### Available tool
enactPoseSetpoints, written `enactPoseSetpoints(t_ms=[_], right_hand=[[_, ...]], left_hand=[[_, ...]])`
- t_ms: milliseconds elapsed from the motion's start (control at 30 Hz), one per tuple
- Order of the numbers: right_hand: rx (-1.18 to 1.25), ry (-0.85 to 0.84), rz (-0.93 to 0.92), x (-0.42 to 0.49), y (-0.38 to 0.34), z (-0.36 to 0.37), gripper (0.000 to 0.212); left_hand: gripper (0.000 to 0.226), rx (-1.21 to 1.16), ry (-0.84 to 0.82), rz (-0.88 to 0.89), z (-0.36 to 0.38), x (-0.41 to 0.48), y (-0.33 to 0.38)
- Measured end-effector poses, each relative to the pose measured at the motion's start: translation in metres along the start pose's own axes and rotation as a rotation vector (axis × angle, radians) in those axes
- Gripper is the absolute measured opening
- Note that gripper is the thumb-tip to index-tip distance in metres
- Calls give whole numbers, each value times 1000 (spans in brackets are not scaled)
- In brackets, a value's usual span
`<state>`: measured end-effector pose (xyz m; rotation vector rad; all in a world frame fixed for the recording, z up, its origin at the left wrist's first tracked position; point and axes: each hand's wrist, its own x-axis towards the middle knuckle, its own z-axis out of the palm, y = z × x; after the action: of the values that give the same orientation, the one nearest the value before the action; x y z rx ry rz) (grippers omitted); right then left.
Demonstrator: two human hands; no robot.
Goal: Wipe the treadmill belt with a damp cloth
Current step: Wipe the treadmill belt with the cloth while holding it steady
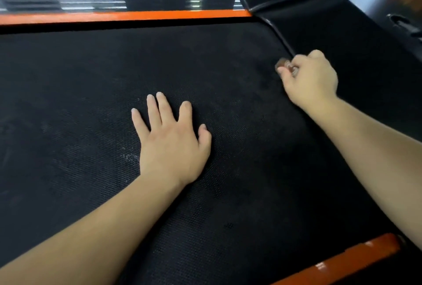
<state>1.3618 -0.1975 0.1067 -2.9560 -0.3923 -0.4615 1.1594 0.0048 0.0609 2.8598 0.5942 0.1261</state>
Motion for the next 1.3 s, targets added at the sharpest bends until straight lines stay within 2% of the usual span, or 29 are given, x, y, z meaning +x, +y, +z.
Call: enactPoseSetpoints(t_ms=[100, 133, 267, 333, 400, 433, 500, 567, 633, 700, 733, 867, 933, 1000, 1133, 1167, 1233, 1300], right_hand=[[24, -40, -263, -42, -6, -1, 36], [20, -62, -292, -46, -1, -4, 36], [-100, -11, 4, -27, 9, -14, 38], [-26, -2, -108, -61, -3, -11, 37], [126, -78, -261, -95, -6, -14, 40], [103, -88, -283, -95, -1, -18, 41], [-37, -39, -136, -66, 15, -21, 40], [-63, 5, -1, -62, 18, -21, 38], [20, 21, -103, -97, 1, -20, 35], [148, -73, -258, -127, -1, -21, 37], [145, -98, -260, -123, 3, -25, 39], [22, 1, 21, -89, 24, -26, 34], [62, 0, -104, -120, 9, -24, 30], [135, -98, -208, -139, 9, -28, 31], [1, -32, 29, -102, 28, -36, 33], [-18, -9, 18, -110, 25, -35, 33], [25, -40, -154, -143, 12, -34, 32], [65, -132, -211, -158, 19, -42, 32]], left_hand=[[66, -8, -7, -2, 0, 0, 1], [66, -6, -3, -3, 0, 0, 0], [65, -11, 7, 2, 0, -1, 0], [61, -21, 3, 4, 0, -2, -1], [58, -17, 3, 3, 2, -1, -1], [58, -15, 6, 3, 2, -1, -1], [57, -19, 13, 10, 2, -1, -1], [58, -25, 15, 12, 2, -1, -2], [57, -28, 11, 13, 1, 0, -2], [57, -31, 15, 10, 2, 0, -2], [57, -33, 20, 11, 2, -1, -3], [57, -42, 27, 23, 2, -1, -4], [57, -47, 23, 20, 2, -1, -4], [57, -54, 25, 24, 1, 0, -4], [58, -62, 26, 39, 0, -1, -6], [59, -67, 23, 39, 0, -1, -6], [58, -74, 22, 38, 0, -2, -6], [58, -82, 29, 40, 1, -2, -7]])
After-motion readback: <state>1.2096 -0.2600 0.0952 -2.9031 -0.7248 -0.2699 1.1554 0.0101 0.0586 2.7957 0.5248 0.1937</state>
